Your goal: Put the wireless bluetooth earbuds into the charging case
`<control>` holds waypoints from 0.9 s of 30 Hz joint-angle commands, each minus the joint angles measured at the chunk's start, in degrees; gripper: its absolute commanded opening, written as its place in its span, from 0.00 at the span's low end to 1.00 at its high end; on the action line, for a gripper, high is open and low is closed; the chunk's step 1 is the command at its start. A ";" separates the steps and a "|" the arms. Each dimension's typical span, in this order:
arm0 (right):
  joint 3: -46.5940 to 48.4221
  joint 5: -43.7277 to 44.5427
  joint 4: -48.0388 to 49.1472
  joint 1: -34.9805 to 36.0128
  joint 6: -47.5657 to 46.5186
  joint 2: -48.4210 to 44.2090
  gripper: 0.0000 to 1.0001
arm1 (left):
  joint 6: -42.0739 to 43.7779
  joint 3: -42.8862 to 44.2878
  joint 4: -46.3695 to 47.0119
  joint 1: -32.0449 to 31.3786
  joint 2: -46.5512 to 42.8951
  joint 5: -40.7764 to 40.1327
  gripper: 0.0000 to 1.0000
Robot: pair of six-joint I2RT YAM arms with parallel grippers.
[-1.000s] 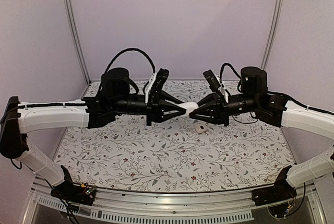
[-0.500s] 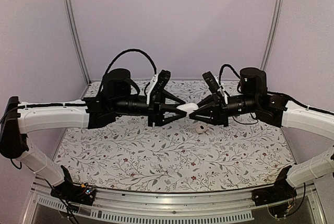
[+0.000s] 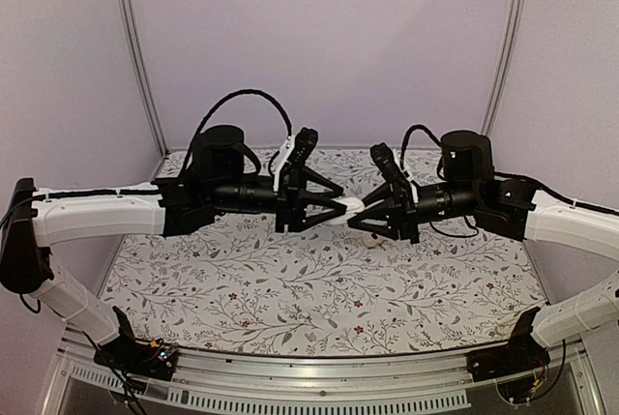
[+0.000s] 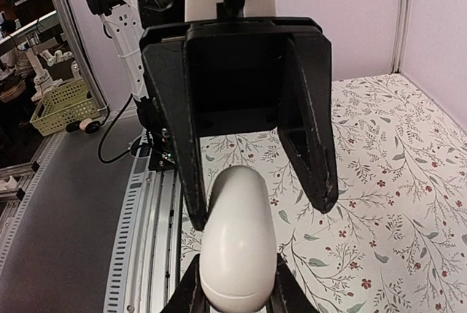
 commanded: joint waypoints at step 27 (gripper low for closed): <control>-6.03 2.57 3.63 -3.09 4.77 -3.27 0.00 | -8.35 -16.22 -11.40 8.24 -13.55 -14.89 0.50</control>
